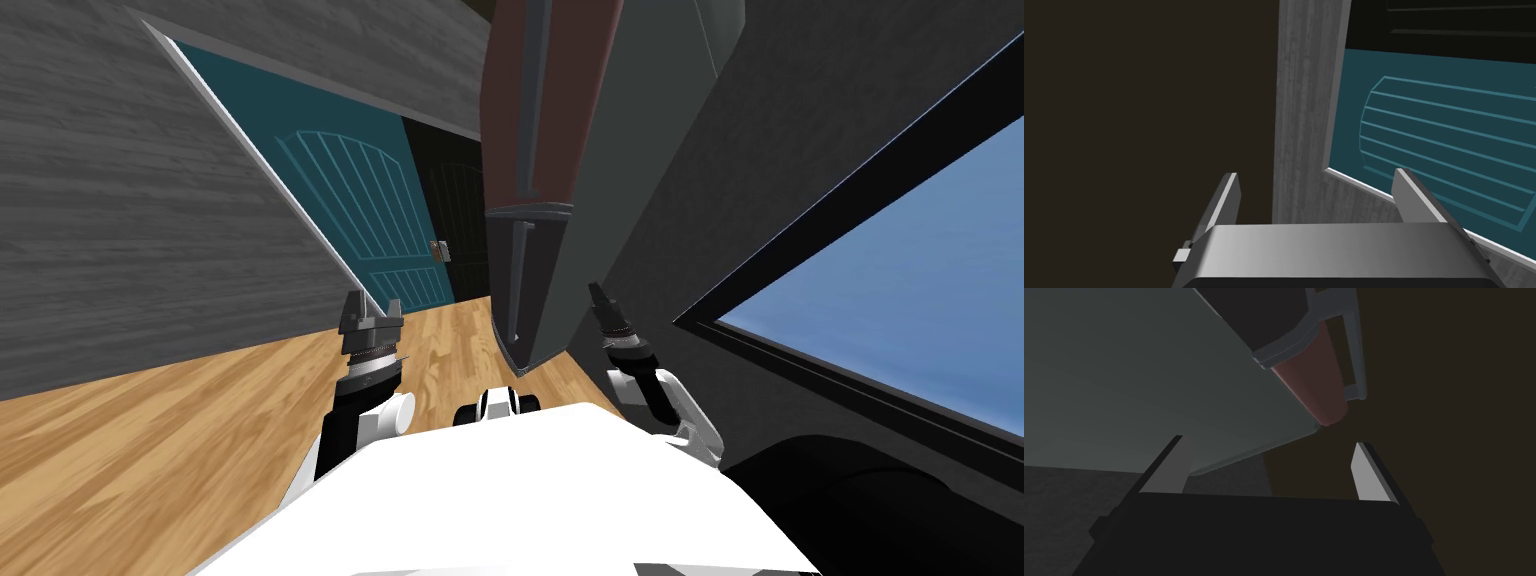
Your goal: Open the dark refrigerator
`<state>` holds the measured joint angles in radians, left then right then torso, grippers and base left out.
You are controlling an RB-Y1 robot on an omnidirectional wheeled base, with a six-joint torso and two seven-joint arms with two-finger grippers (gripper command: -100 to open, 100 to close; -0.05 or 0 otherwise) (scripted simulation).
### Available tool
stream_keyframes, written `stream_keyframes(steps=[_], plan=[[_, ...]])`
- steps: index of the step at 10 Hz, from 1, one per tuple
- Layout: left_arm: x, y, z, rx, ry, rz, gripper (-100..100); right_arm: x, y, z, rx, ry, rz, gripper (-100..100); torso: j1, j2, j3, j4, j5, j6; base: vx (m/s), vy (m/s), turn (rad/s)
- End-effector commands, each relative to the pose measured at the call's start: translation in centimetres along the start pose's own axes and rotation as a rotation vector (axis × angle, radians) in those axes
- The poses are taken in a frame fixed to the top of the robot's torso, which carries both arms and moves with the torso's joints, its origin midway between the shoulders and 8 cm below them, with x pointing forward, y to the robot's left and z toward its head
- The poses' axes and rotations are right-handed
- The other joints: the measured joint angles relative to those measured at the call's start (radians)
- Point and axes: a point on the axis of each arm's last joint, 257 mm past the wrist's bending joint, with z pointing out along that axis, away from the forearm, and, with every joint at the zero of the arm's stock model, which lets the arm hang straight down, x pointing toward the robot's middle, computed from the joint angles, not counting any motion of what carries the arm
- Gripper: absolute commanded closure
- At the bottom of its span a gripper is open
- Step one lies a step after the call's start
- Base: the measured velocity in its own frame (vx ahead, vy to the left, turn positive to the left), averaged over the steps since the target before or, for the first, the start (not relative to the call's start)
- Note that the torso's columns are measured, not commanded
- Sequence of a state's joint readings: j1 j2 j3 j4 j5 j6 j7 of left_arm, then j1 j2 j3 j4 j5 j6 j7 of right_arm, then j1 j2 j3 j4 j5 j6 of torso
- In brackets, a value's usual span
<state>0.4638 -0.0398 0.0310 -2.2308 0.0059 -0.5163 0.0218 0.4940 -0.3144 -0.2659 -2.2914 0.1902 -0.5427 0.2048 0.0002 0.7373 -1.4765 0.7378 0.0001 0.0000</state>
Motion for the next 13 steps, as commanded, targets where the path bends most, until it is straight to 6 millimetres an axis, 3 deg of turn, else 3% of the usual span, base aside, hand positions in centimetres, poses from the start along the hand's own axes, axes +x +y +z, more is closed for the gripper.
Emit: stream_keyframes(steps=[1, 5, 10, 13], plan=[[0.0, 0.0, 0.0, 0.0, 0.0, 0.0, 0, -1.0, -0.6, 0.5, -0.013, 0.065, -0.204, -100, 0.0, 0.0, 0.0, 0.0, 0.0, 0.0, 0.081, 0.083, 0.036], [0.0, 0.0, 0.0, 0.0, 0.0, 0.0, 0, -2.9, -1.5, 1.5, -0.04, 0.153, -0.53, -100, 0.0, 0.001, 0.001, 0.0, 0.0, 0.0, 0.078, 0.093, 0.033], [0.0, 0.0, 0.0, 0.0, 0.0, 0.0, 0, -5.3, -2.3, 2.7, -0.058, 0.198, -0.801, -100, 0.002, 0.0, 0.0, 0.0, 0.0, 0.0, 0.06, 0.06, 0.025], [0.0, 0.0, 0.0, 0.0, 0.0, 0.0, 0, -7.8, -2.8, 4.0, -0.076, 0.228, -1.057, -100, 0.0, 0.0, 0.0, 0.0, 0.0, 0.0, 0.072, 0.067, 0.031]])
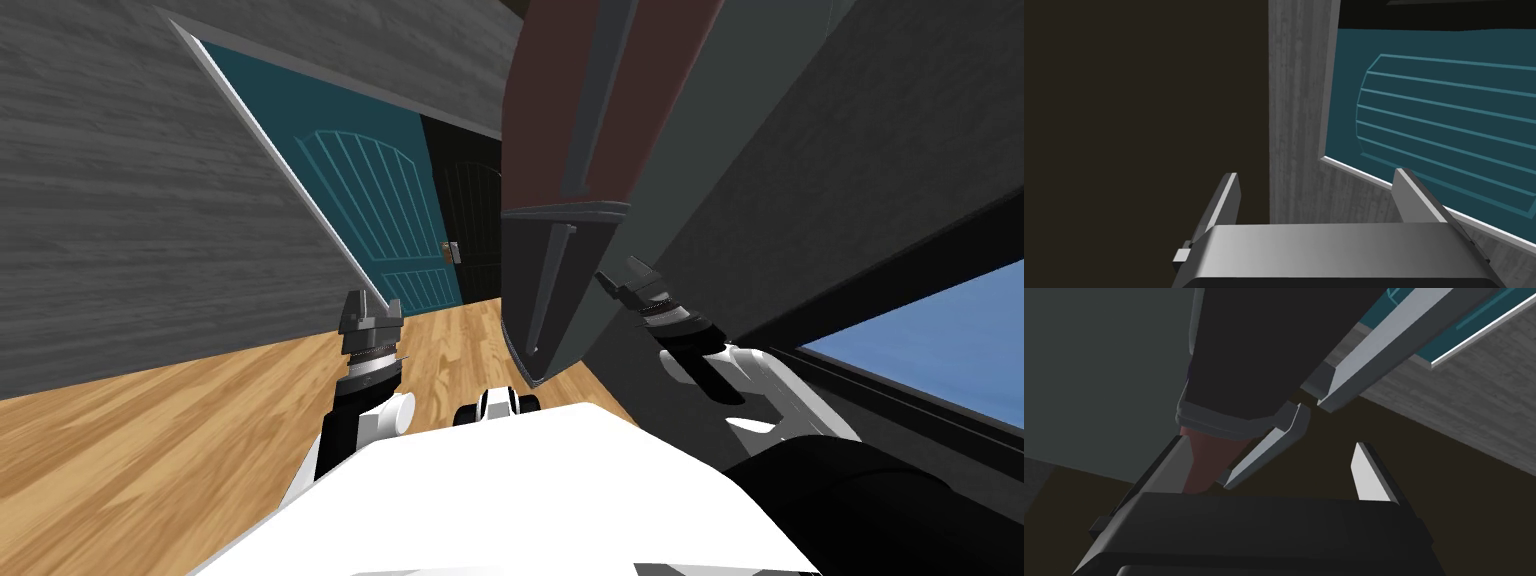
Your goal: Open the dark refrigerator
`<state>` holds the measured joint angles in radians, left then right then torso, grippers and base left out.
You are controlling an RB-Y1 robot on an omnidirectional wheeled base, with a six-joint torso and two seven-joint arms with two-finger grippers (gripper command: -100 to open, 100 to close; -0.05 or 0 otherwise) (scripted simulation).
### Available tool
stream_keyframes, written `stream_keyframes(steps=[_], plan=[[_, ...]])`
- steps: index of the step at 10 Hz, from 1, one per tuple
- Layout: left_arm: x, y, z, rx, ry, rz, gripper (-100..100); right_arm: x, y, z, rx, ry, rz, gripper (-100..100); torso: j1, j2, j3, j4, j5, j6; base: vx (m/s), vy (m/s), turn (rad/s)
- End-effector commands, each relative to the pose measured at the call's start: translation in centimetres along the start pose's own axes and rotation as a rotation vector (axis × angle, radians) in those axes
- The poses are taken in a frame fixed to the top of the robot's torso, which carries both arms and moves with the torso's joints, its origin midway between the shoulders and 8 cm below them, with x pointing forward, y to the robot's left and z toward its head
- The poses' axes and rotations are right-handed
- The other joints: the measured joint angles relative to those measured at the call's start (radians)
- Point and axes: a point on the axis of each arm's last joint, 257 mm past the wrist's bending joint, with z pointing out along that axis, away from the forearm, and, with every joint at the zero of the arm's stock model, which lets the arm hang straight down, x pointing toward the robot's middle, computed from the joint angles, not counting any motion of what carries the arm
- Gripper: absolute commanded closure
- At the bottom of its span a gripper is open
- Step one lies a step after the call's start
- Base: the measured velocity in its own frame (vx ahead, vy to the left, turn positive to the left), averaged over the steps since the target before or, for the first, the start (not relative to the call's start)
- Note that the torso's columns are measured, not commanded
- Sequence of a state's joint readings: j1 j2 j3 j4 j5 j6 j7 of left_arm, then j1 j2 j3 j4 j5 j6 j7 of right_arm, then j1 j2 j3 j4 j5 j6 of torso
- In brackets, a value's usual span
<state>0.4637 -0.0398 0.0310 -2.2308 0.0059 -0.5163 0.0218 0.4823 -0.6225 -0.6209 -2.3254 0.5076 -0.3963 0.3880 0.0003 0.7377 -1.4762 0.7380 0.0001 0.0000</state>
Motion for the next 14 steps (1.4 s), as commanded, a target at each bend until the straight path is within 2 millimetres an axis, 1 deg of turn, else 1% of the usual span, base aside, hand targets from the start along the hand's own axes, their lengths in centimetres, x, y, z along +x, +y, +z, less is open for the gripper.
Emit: stream_keyframes(steps=[1, 2, 5, 8, 10, 11, 12, 13, 14], plan=[[0.0, 0.0, 0.0, 0.0, 0.0, 0.0, 0, -1.1, -2.1, 0.7, 0.0, 0.026, -0.22, -100, 0.0, -0.002, -0.001, -0.001, 0.0, 0.0, 0.092, 0.079, 0.035], [0.0, 0.0, 0.0, 0.0, 0.0, 0.0, 0, -1.3, -2.4, 0.6, 0.004, 0.025, -0.227, -100, 0.0, -0.001, -0.001, 0.0, 0.0, 0.0, 0.052, 0.054, 0.012], [0.0, 0.0, 0.0, 0.0, 0.0, 0.0, 0, -3.5, -4.8, 1.7, 0.009, 0.037, -0.47, -100, -0.001, 0.001, 0.001, 0.0, 0.0, 0.0, 0.057, 0.055, 0.029], [0.0, 0.0, 0.0, 0.0, 0.0, 0.0, 0, -6.1, -6.5, 2.8, 0.015, 0.033, -0.689, -100, 0.001, -0.001, -0.002, 0.001, 0.002, -0.002, 0.063, 0.079, 0.019], [0.0, 0.0, 0.0, 0.0, 0.0, 0.0, 0, -7.9, -7.3, 3.7, 0.017, 0.023, -0.815, -100, 0.002, -0.006, -0.005, -0.002, 0.002, -0.002, 0.072, 0.08, 0.022], [0.0, 0.0, 0.0, 0.0, 0.0, 0.0, 0, -8.8, -7.5, 4.1, 0.017, 0.016, -0.871, -100, 0.002, -0.006, -0.008, 0.0, 0.006, -0.004, 0.053, 0.058, 0.021], [0.0, 0.0, 0.0, 0.0, 0.0, 0.0, 0, -9.6, -7.6, 4.4, 0.016, 0.009, -0.921, -100, 0.003, -0.008, -0.009, -0.001, 0.007, -0.004, 0.046, 0.021, 0.045], [0.0, 0.0, 0.0, 0.0, 0.0, 0.0, 0, -10.4, -7.7, 4.8, 0.016, 0.002, -0.965, -100, 0.002, -0.006, -0.006, -0.002, 0.003, -0.002, 0.045, 0.03, 0.002], [0.0, 0.0, 0.0, 0.0, 0.0, 0.0, 0, -11.0, -7.8, 5.1, 0.015, -0.005, -1.003, -100, 0.002, -0.006, -0.006, -0.002, 0.003, -0.004, 0.044, 0.033, 0.0]])
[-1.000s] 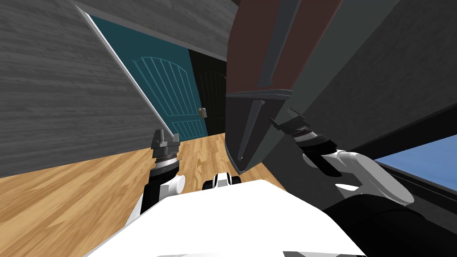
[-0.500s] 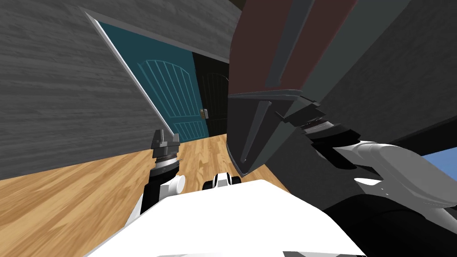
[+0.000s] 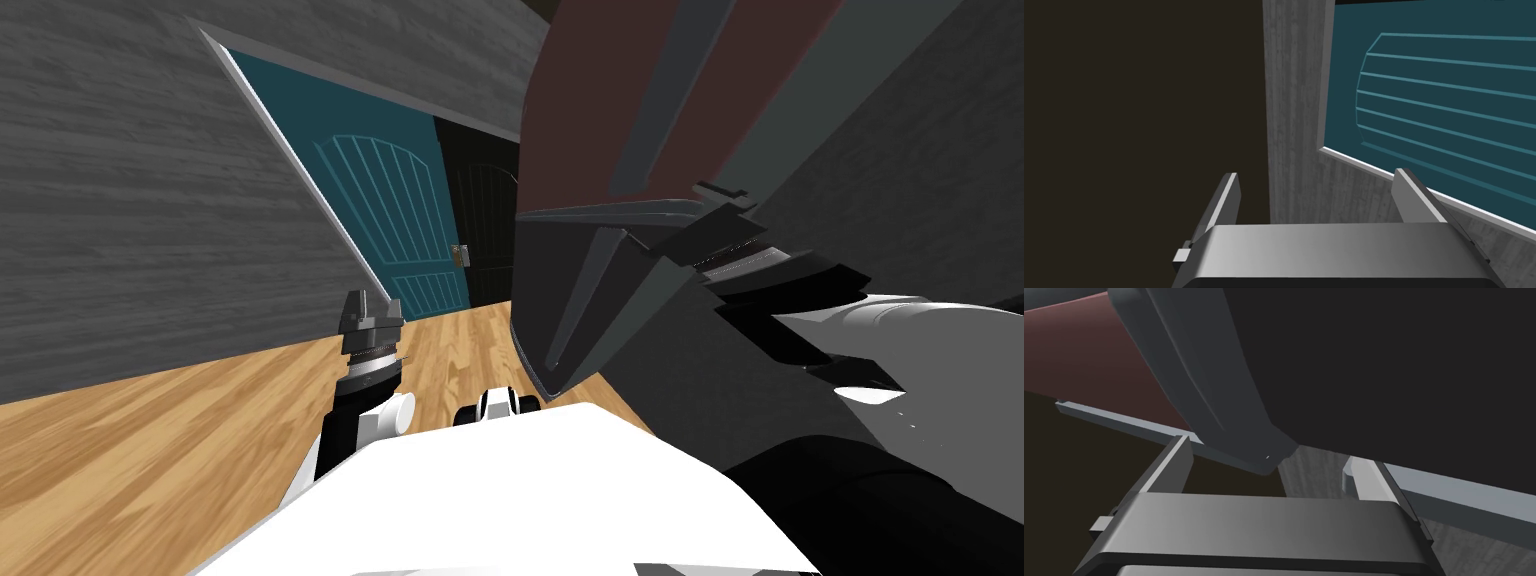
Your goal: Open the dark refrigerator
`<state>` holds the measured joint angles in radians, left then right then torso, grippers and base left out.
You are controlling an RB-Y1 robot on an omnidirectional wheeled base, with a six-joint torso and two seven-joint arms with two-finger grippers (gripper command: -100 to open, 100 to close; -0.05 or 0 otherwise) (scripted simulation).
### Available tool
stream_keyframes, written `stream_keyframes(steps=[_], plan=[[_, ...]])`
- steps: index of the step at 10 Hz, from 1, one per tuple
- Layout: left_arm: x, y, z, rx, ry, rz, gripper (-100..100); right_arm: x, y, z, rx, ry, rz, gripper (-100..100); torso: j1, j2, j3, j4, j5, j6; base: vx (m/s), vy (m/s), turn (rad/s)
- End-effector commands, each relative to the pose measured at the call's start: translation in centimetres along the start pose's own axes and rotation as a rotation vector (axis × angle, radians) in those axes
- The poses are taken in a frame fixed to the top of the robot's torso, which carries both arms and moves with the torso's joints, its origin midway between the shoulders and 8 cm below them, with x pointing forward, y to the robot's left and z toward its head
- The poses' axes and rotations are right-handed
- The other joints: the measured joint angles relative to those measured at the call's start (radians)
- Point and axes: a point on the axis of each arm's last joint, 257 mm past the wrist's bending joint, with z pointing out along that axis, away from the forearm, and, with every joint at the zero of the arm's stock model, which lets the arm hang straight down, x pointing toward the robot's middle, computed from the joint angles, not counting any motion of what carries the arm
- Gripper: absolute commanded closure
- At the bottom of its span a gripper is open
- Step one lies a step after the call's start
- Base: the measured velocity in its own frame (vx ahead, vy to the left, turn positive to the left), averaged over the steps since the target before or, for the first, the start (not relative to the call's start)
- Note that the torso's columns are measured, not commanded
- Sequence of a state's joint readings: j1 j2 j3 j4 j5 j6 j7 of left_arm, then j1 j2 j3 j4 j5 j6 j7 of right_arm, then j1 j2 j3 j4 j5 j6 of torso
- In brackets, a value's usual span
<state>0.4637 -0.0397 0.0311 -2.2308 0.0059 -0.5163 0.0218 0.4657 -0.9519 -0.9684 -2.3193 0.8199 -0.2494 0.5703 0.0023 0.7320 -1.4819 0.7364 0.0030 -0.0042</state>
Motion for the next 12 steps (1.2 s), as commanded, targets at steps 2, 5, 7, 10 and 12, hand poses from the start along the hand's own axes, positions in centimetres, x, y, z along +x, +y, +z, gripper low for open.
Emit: stream_keyframes(steps=[2, 5, 7, 10, 12], plan=[[0.0, 0.0, 0.0, 0.0, 0.0, 0.0, 0, -1.4, -2.4, 1.3, 0.015, -0.026, -0.149, -100, 0.002, -0.003, -0.002, -0.002, 0.001, -0.001, 0.032, 0.032, 0.013], [0.0, 0.0, 0.0, 0.0, 0.0, 0.0, 0, -0.8, -2.8, 1.8, 0.006, -0.023, -0.113, -100, 0.003, -0.003, -0.003, 0.0, 0.002, -0.001, 0.03, 0.031, -0.055], [0.0, 0.0, 0.0, 0.0, 0.0, 0.0, 0, -1.1, -1.6, 1.2, 0.004, -0.022, -0.121, 100, 0.007, -0.004, -0.005, -0.001, 0.005, -0.003, -0.012, -0.011, 0.015], [0.0, 0.0, 0.0, 0.0, 0.0, 0.0, 0, 0.9, -2.2, 0.9, 0.003, 0.028, -0.134, 100, 0.01, -0.004, -0.002, -0.003, 0.001, 0.001, 0.028, 0.154, -0.097], [0.0, 0.0, 0.0, 0.0, 0.0, -0.001, 0, 1.8, -2.5, 0.7, 0.007, 0.051, -0.144, 100, 0.011, -0.006, -0.005, -0.004, 0.005, -0.005, 0.033, 0.284, -0.079]])
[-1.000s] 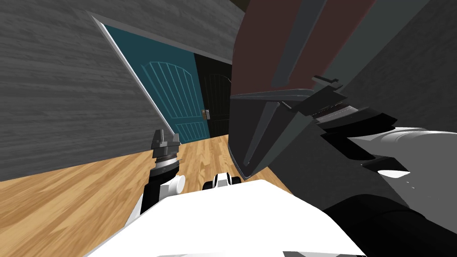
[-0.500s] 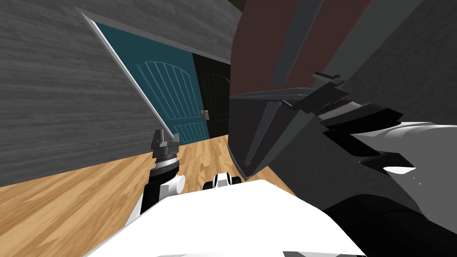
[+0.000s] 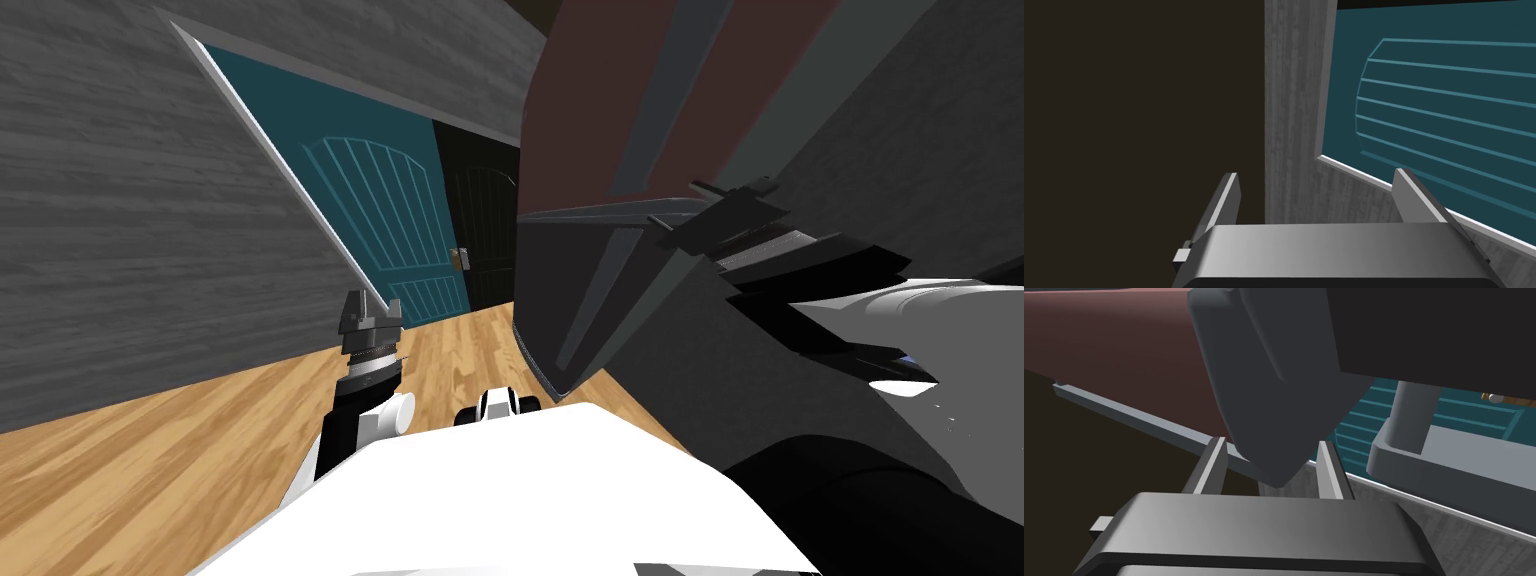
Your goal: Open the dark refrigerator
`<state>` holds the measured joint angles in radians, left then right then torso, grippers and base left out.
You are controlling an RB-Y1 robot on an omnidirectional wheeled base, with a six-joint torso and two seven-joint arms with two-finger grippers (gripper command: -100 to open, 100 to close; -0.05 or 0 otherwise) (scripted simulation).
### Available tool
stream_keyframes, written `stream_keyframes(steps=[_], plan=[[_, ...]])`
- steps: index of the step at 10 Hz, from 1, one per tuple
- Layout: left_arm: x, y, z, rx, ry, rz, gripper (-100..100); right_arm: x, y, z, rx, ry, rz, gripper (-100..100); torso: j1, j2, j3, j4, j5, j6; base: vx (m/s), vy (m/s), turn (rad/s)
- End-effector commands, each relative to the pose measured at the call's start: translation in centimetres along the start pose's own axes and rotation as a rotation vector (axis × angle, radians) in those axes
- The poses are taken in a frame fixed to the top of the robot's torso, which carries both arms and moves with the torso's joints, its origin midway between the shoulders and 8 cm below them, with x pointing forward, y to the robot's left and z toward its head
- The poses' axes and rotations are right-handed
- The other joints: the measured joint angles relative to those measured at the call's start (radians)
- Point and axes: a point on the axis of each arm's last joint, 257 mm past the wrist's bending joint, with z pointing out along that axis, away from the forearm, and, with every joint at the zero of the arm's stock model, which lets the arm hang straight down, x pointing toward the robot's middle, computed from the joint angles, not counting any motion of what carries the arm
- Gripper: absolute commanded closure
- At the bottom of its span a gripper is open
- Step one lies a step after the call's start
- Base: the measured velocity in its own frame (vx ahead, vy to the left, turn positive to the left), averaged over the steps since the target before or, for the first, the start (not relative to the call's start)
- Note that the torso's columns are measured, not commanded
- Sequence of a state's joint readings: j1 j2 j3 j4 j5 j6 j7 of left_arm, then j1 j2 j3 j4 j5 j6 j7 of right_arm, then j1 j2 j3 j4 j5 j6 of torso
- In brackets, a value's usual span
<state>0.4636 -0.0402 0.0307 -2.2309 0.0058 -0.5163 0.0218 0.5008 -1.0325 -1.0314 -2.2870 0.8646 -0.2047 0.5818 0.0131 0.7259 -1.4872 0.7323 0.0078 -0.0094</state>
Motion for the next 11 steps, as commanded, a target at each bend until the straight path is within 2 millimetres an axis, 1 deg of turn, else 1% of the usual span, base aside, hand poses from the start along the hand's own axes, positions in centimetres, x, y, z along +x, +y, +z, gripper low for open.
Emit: stream_keyframes(steps=[1, 3, 4, 5, 6, 7, 8, 9, 10, 11], plan=[[0.0, 0.0, 0.0, 0.0, 0.0, 0.0, 0, 1.0, -0.1, -0.2, 0.0, 0.021, -0.012, 100, -0.003, -0.002, -0.002, 0.001, 0.0, 0.001, 0.036, 0.229, -0.05], [0.0, 0.0, 0.0, 0.0, 0.0, 0.0, 0, 2.8, -0.5, -0.6, 0.004, 0.067, -0.033, 100, -0.006, -0.005, -0.005, 0.0, 0.0, 0.001, 0.051, 0.275, -0.108], [0.0, 0.0, 0.0, 0.0, 0.0, 0.0, 0, 2.8, -0.5, -0.6, 0.004, 0.067, -0.033, 100, -0.002, -0.007, -0.005, -0.001, 0.0, 0.001, 0.054, 0.294, -0.091], [0.0, 0.0, 0.0, 0.0, 0.0, 0.0, 0, 3.7, -0.7, -0.8, 0.006, 0.09, -0.044, 100, -0.002, -0.007, -0.006, -0.001, 0.001, -0.002, 0.022, 0.311, -0.087], [0.0, 0.0, 0.0, 0.0, 0.0, 0.0, 0, 3.7, -0.7, -0.8, 0.006, 0.09, -0.044, 100, -0.002, -0.006, -0.006, -0.001, 0.001, -0.002, -0.002, 0.257, -0.051], [0.0, 0.0, 0.0, 0.0, 0.0, 0.0, 0, 4.6, -0.9, -1.0, 0.008, 0.113, -0.055, 100, -0.005, -0.005, -0.005, 0.0, 0.001, -0.002, 0.027, 0.281, -0.066], [0.0, 0.0, 0.0, 0.0, 0.0, 0.0, 0, 5.5, -1.1, -1.3, 0.01, 0.135, -0.066, 100, -0.004, -0.005, -0.005, 0.0, 0.0, 0.0, 0.024, 0.344, -0.119], [0.0, 0.0, 0.0, 0.0, 0.0, 0.0, 0, 5.5, -1.1, -1.3, 0.01, 0.135, -0.066, 100, -0.002, -0.004, -0.003, 0.0, 0.0, 0.001, 0.024, 0.266, -0.077], [0.0, 0.0, 0.0, 0.0, 0.0, 0.0, 0, 6.3, -1.4, -1.6, 0.012, 0.157, -0.078, 100, -0.007, -0.002, -0.003, 0.001, 0.0, 0.0, 0.034, 0.285, -0.076], [0.0, 0.0, 0.0, 0.0, 0.0, 0.0, 0, 7.2, -1.6, -1.9, 0.014, 0.179, -0.09, 100, -0.006, -0.001, -0.002, 0.001, -0.001, 0.002, 0.035, 0.405, -0.129]])
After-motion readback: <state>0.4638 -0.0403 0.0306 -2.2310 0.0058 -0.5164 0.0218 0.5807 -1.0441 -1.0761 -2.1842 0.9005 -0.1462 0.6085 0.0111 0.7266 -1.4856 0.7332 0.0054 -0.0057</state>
